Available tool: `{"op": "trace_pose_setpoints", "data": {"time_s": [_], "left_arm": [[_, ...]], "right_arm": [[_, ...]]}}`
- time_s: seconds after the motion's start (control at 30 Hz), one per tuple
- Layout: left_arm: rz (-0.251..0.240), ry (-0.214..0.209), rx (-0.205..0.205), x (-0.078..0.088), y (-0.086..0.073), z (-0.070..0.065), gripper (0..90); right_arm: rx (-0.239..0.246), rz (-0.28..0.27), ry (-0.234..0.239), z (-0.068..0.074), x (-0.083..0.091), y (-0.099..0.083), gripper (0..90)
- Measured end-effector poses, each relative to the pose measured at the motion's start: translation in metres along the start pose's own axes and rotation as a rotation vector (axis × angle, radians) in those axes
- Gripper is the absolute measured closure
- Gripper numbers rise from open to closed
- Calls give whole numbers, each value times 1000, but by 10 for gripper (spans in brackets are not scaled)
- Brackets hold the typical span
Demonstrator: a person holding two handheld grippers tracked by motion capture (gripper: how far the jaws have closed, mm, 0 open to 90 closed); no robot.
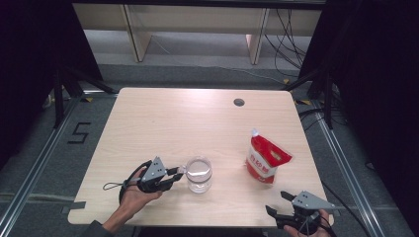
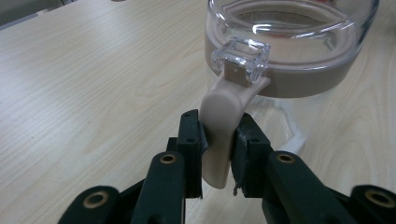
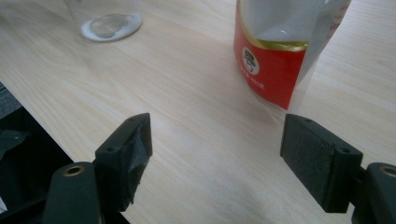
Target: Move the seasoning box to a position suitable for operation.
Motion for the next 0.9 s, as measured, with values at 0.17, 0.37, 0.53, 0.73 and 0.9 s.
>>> {"op": "trace_pose_setpoints", "data": {"time_s": [0.17, 0.37, 0.53, 0.73, 0.9], "left_arm": [[2, -21, -9, -2, 7, -12, 749], [-4, -27, 15, -9, 16, -30, 749], [5, -28, 19, -12, 22, -40, 748], [19, -29, 31, -13, 22, -46, 745], [19, -32, 34, -13, 22, -46, 744]], "right_arm": [[-8, 2, -3, 0, 0, 0, 259], [-31, 7, -3, 2, 1, -1, 260], [-26, 7, -2, 2, 1, -1, 260], [-22, 17, 10, 3, 0, -1, 260], [1, 8, 5, 3, 0, -1, 260]]}}
Point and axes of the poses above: each handheld gripper's, and its own axes: x roughly backward along the jaws, y roughly out of its top, z roughly to its left, the point moved 5 cm from there along -x, roughly forward along the jaws, and after that the axes turned 13 degrees about -x, right-handed, at the moved point
